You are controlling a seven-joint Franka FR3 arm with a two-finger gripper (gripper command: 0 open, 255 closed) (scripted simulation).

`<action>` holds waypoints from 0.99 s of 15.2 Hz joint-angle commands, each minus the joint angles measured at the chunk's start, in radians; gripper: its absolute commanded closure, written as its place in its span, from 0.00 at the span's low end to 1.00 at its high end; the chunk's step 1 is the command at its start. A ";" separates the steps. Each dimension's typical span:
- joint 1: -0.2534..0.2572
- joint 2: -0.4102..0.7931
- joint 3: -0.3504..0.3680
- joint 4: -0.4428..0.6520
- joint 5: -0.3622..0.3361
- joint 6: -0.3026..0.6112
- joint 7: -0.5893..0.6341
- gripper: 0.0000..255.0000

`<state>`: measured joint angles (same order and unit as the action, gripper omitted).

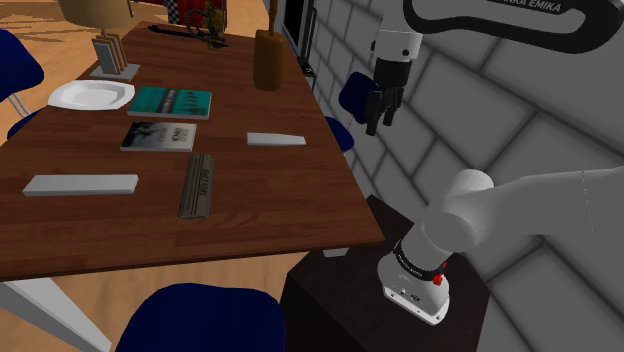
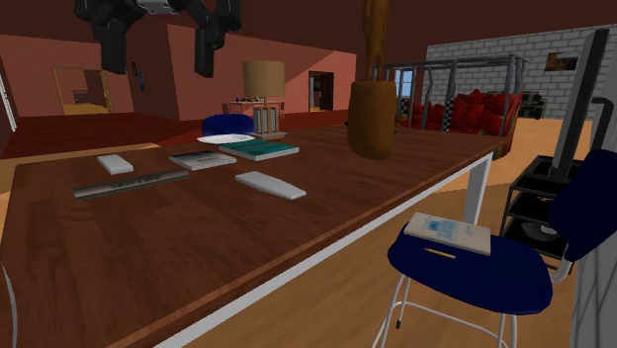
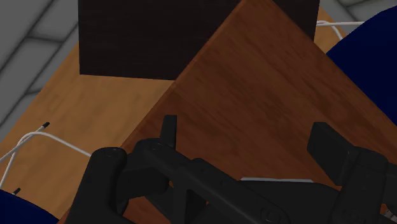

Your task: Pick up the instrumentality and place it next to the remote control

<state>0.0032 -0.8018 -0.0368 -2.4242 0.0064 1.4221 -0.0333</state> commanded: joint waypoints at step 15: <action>0.098 0.427 -0.154 0.061 -0.086 0.460 -0.455 0.00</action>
<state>0.0939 -0.4119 -0.1816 -2.3736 -0.0792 1.8467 -0.4524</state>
